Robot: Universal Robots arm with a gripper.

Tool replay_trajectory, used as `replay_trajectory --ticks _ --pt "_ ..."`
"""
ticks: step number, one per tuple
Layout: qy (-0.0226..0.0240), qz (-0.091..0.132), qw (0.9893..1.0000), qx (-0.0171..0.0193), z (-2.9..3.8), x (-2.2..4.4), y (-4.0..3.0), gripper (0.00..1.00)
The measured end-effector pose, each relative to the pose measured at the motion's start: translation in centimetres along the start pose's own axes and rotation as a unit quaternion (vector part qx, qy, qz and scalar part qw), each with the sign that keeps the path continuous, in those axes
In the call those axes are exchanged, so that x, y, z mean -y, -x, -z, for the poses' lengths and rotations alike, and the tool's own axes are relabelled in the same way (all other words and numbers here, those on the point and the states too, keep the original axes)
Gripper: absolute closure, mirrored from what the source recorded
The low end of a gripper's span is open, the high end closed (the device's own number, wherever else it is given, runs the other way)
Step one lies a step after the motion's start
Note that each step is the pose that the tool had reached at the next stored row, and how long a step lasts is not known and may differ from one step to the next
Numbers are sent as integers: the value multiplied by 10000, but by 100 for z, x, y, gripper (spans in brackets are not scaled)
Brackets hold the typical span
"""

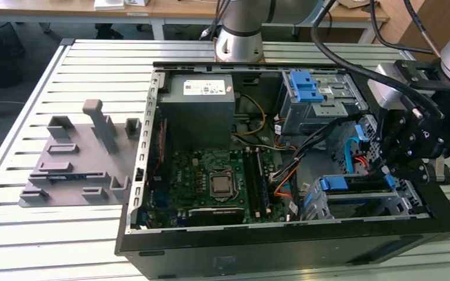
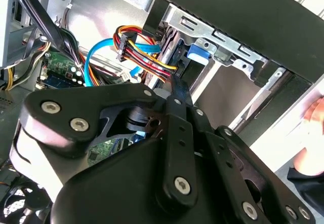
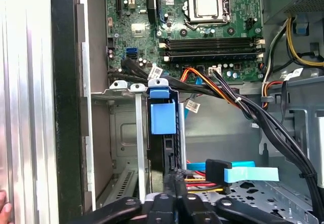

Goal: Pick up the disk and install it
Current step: 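Insert the first disk wire, then insert the second disk wire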

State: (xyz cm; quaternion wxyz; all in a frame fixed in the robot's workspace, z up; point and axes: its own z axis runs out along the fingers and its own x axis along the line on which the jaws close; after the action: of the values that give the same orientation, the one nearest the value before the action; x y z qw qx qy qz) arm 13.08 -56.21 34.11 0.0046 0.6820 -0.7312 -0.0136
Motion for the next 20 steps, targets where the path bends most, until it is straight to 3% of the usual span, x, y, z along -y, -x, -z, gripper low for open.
replay_trajectory --ticks 1,20 --pt "0 0 10000 -1 1 0 0 89" --pt "0 0 10000 -1 5 0 0 89"
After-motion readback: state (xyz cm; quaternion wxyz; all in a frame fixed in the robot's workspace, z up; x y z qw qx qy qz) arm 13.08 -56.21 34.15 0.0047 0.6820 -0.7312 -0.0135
